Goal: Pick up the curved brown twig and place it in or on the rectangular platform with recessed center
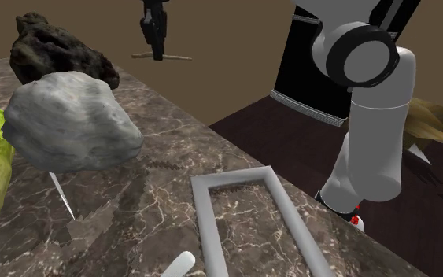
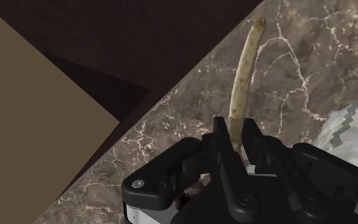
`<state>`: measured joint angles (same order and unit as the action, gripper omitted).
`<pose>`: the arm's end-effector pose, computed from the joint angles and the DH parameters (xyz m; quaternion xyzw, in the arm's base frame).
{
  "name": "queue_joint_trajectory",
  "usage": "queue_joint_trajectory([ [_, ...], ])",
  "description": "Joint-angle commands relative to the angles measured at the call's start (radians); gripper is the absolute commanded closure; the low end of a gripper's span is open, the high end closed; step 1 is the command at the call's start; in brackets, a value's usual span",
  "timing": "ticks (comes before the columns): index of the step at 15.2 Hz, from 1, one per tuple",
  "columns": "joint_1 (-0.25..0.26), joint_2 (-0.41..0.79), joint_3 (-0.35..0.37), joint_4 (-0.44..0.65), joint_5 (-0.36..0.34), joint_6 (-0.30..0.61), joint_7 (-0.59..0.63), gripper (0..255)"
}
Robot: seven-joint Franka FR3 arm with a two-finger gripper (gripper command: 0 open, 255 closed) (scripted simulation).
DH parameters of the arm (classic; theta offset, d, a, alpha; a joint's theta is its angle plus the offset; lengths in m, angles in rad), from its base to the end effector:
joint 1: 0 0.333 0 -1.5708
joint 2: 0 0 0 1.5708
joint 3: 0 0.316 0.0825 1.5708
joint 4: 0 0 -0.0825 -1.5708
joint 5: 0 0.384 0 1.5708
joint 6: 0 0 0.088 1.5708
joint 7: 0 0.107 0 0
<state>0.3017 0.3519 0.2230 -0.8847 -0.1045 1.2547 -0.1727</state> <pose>0.5513 0.2615 0.7032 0.9476 0.3190 0.0141 0.0090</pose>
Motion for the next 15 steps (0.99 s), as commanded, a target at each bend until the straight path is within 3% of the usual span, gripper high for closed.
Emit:
queue_joint_trajectory([
  [1, 0.018, 0.05, 0.0, 0.112, -0.014, -0.063, 0.003, 255],
  [2, 0.02, 0.057, 0.0, 0.126, -0.016, -0.07, 0.003, 255],
  [4, 0.01, -0.071, 0.012, -0.074, 0.012, 0.002, 0.031, 255],
  [8, 0.02, -0.24, 0.032, -0.312, 0.05, 0.073, 0.085, 255],
  [15, 0.062, -0.451, 0.076, -0.566, 0.107, 0.121, 0.186, 255],
])
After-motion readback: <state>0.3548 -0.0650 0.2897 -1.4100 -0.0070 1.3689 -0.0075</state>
